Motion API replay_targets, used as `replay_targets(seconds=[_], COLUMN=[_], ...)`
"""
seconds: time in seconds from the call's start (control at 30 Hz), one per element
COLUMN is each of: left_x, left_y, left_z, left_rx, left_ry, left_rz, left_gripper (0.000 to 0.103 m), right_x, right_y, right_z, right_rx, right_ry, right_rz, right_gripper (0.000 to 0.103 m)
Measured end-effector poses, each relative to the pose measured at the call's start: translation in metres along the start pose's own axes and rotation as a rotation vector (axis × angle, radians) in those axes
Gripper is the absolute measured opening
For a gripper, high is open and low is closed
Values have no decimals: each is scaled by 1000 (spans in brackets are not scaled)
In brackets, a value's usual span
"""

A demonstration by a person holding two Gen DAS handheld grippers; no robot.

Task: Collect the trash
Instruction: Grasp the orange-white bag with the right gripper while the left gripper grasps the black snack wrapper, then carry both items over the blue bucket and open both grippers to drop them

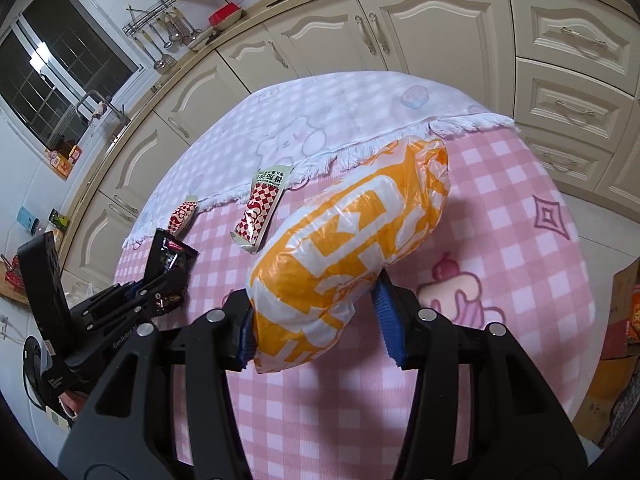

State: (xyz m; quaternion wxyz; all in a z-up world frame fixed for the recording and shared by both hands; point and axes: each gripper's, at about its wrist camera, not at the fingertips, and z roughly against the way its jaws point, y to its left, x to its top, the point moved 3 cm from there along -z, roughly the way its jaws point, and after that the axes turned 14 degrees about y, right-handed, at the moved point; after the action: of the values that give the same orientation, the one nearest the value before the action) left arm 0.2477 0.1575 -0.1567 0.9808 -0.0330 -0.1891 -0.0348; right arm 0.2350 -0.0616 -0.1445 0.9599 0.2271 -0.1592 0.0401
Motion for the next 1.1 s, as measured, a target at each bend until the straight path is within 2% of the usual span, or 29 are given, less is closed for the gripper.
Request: replay_targets(seconds=[0.3,0.47,0.73,1.1], left_x=[-9,-15,-29,-57], left_y=[-49,-94,-183,-330], left_z=[11,21,35,20], left_rx=[-53,-93,-167,-253], left_ry=[-22,-42,-64,7], left_rz=[-61,-123,-264,-483], left_gripper=[17,17,17,17], right_x=[-20,-36,-73,-147], right_y=[-19,-41,-106,-225], right_z=[27,47,83,141], right_rx=[-15,-27,-59,-124], right_ry=[-39,-68,-116,-188], right_rz=[-25,-72,-193,-441], right_gripper=[49,49,49,49])
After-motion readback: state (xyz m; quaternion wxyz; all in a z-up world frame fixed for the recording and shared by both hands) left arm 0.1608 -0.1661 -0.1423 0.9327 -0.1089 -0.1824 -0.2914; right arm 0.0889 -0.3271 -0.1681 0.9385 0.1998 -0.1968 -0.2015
